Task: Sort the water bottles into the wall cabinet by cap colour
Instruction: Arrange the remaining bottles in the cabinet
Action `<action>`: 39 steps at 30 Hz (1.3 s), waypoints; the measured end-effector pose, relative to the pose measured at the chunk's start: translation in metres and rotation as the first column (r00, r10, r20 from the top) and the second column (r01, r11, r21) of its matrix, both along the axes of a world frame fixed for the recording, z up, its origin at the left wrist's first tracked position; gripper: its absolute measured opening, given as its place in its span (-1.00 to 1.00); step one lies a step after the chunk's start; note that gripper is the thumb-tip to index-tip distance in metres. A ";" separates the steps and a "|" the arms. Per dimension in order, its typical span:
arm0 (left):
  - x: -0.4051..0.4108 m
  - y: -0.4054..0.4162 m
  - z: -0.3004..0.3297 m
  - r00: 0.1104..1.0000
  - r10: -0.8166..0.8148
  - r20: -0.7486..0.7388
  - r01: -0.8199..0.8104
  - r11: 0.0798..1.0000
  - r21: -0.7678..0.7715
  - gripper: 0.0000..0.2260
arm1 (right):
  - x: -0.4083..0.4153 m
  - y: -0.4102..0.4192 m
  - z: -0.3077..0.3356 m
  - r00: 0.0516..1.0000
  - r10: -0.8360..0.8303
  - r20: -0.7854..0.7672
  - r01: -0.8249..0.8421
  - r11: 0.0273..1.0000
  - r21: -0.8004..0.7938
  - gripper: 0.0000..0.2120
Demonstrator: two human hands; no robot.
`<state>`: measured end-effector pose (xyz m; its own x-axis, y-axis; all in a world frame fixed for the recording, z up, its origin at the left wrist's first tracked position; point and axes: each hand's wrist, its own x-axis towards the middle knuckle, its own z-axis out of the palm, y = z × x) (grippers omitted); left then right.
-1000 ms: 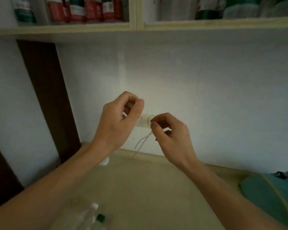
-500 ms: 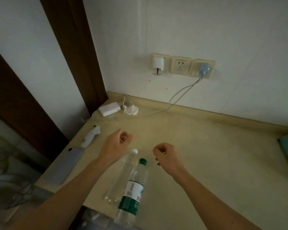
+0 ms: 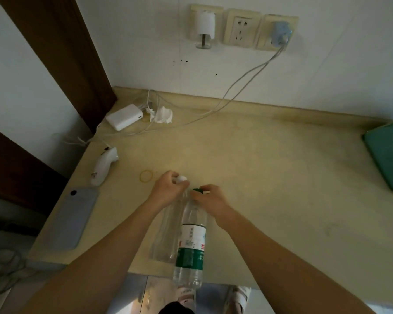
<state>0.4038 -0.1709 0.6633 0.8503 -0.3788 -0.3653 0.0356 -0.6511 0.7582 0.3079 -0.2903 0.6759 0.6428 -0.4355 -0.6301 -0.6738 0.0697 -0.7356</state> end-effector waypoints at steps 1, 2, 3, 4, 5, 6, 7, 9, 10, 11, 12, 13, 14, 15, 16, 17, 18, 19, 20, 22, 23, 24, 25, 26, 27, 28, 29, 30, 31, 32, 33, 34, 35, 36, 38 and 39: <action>0.002 -0.002 0.000 1.000 0.007 -0.005 -0.007 1.000 -0.001 -0.58 | 0.003 0.003 0.000 1.000 -0.017 0.008 0.017 1.000 -0.001 -0.68; 0.002 -0.004 -0.001 1.000 0.018 -0.014 -0.018 1.000 -0.005 -0.59 | 0.005 0.005 -0.002 0.999 -0.038 0.009 0.038 0.999 -0.001 -0.70; 0.001 -0.004 -0.001 0.999 0.033 -0.025 -0.034 0.999 -0.012 -0.61 | 0.005 0.006 -0.003 0.998 -0.062 0.008 0.062 0.998 0.000 -0.71; 0.000 -0.003 -0.001 0.998 0.049 -0.036 -0.050 0.998 -0.023 -0.62 | 0.003 0.007 -0.004 0.996 -0.090 0.010 0.090 0.996 0.005 -0.71; -0.002 -0.002 0.000 0.997 0.062 -0.046 -0.064 0.997 -0.039 -0.64 | 0.000 0.007 -0.003 0.992 -0.124 0.022 0.124 0.992 0.012 -0.72; -0.002 -0.001 0.003 0.996 0.068 -0.053 -0.071 0.996 -0.055 -0.66 | -0.003 0.005 -0.001 0.987 -0.157 0.037 0.157 0.988 0.014 -0.72; -0.002 0.000 0.007 0.996 0.070 -0.060 -0.074 0.995 -0.073 -0.68 | -0.004 0.002 0.003 0.981 -0.184 0.054 0.184 0.983 0.006 -0.74; 0.002 0.000 0.019 0.996 0.061 -0.072 -0.070 0.990 -0.126 -0.72 | -0.005 -0.006 0.014 0.972 -0.210 0.103 0.214 0.976 -0.029 -0.82; 0.004 -0.001 0.026 0.996 0.051 -0.068 -0.061 0.986 -0.155 -0.74 | -0.005 -0.010 0.022 0.966 -0.218 0.136 0.226 0.973 -0.046 -0.83; 0.007 -0.002 0.033 0.998 0.043 -0.052 -0.052 0.983 -0.178 -0.77 | -0.005 -0.014 0.031 0.959 -0.223 0.173 0.237 0.969 -0.065 -0.81; 0.008 -0.003 0.041 0.999 0.039 -0.028 -0.044 0.979 -0.198 -0.79 | -0.005 -0.018 0.041 0.952 -0.221 0.209 0.244 0.965 -0.091 -0.78; 0.009 -0.004 0.050 0.999 0.035 -0.001 -0.034 0.975 -0.218 -0.80 | -0.006 -0.021 0.051 0.945 -0.215 0.246 0.250 0.961 -0.121 -0.74; 0.010 -0.005 0.058 0.999 0.027 0.026 -0.020 0.970 -0.240 -0.80 | -0.007 -0.024 0.062 0.935 -0.207 0.287 0.256 0.956 -0.144 -0.71; 0.011 -0.006 0.066 0.998 0.016 0.054 -0.001 0.965 -0.264 -0.80 | -0.008 -0.025 0.073 0.922 -0.199 0.333 0.262 0.953 -0.155 -0.69; 0.011 -0.006 0.074 0.997 0.003 0.083 0.021 0.958 -0.287 -0.80 | -0.009 -0.026 0.083 0.907 -0.183 0.379 0.261 0.951 -0.166 -0.68; 0.011 -0.006 0.081 0.993 -0.012 0.114 0.047 0.949 -0.312 -0.80 | -0.012 -0.027 0.092 0.895 -0.155 0.418 0.252 0.949 -0.188 -0.66; 0.010 -0.006 0.088 0.989 -0.029 0.144 0.077 0.938 -0.337 -0.81 | -0.014 -0.027 0.100 0.888 -0.112 0.447 0.233 0.946 -0.226 -0.66; 0.009 -0.006 0.093 0.984 -0.049 0.173 0.109 0.927 -0.359 -0.81 | -0.017 -0.027 0.107 0.885 -0.060 0.462 0.208 0.938 -0.276 -0.65; 0.008 -0.005 0.098 0.978 -0.066 0.200 0.138 0.917 -0.374 -0.81 | -0.021 -0.025 0.112 0.886 -0.010 0.463 0.182 0.927 -0.328 -0.63; 0.005 -0.001 0.104 0.965 -0.088 0.246 0.182 0.903 -0.390 -0.80 | -0.027 -0.023 0.117 0.899 0.064 0.433 0.138 0.898 -0.418 -0.60; 0.003 0.002 0.106 0.960 -0.096 0.264 0.198 0.897 -0.395 -0.79 | -0.030 -0.021 0.118 0.902 0.086 0.423 0.125 0.886 -0.447 -0.59; 0.002 0.004 0.107 0.954 -0.105 0.280 0.215 0.892 -0.398 -0.78 | -0.032 -0.021 0.119 0.902 0.099 0.421 0.121 0.876 -0.466 -0.59; 0.001 0.006 0.107 0.949 -0.115 0.295 0.231 0.888 -0.397 -0.78 | -0.033 -0.021 0.120 0.901 0.104 0.421 0.122 0.870 -0.477 -0.60; 0.000 0.008 0.108 0.943 -0.127 0.306 0.247 0.886 -0.393 -0.77 | -0.035 -0.021 0.120 0.901 0.106 0.422 0.124 0.867 -0.483 -0.60; -0.001 0.010 0.108 0.939 -0.141 0.314 0.262 0.884 -0.388 -0.76 | -0.035 -0.023 0.121 0.901 0.109 0.420 0.124 0.863 -0.489 -0.61; -0.002 0.012 0.108 0.934 -0.156 0.321 0.277 0.883 -0.379 -0.76 | -0.036 -0.023 0.121 0.902 0.115 0.416 0.120 0.859 -0.498 -0.61; -0.003 0.014 0.108 0.930 -0.169 0.325 0.290 0.883 -0.369 -0.74 | -0.036 -0.024 0.122 0.903 0.124 0.411 0.114 0.854 -0.507 -0.61; -0.005 0.016 0.107 0.928 -0.178 0.328 0.297 0.884 -0.360 -0.73 | -0.037 -0.024 0.121 0.904 0.132 0.408 0.108 0.850 -0.515 -0.61; -0.006 0.018 0.107 0.927 -0.179 0.329 0.298 0.885 -0.358 -0.71 | -0.037 -0.024 0.121 0.903 0.138 0.406 0.104 0.848 -0.520 -0.62; -0.008 0.020 0.106 0.928 -0.176 0.329 0.296 0.884 -0.363 -0.70 | -0.037 -0.023 0.121 0.903 0.144 0.406 0.100 0.847 -0.523 -0.62; -0.009 0.021 0.106 0.928 -0.174 0.329 0.296 0.881 -0.368 -0.69 | -0.037 -0.023 0.121 0.902 0.148 0.406 0.097 0.847 -0.523 -0.62; -0.010 0.022 0.107 0.927 -0.175 0.332 0.299 0.880 -0.370 -0.67 | -0.037 -0.023 0.120 0.901 0.151 0.407 0.094 0.847 -0.523 -0.62; -0.012 0.023 0.107 0.925 -0.179 0.336 0.303 0.880 -0.366 -0.67 | -0.036 -0.023 0.120 0.900 0.155 0.408 0.092 0.846 -0.525 -0.62; -0.012 0.024 0.107 0.923 -0.183 0.339 0.307 0.880 -0.362 -0.66 | -0.036 -0.023 0.119 0.899 0.158 0.409 0.092 0.844 -0.528 -0.62; -0.012 0.026 0.106 0.925 -0.180 0.336 0.304 0.879 -0.367 -0.64 | -0.036 -0.025 0.115 0.899 0.162 0.407 0.087 0.845 -0.528 -0.61; -0.012 0.027 0.105 0.927 -0.176 0.331 0.300 0.878 -0.374 -0.63 | -0.036 -0.026 0.112 0.900 0.161 0.405 0.083 0.849 -0.522 -0.60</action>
<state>0.3917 -0.1438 0.7685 0.7569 -0.6448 0.1066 -0.3324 -0.2393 0.9123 0.2724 -0.3159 0.7880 0.8123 -0.5830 0.0146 -0.2857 -0.4197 -0.8615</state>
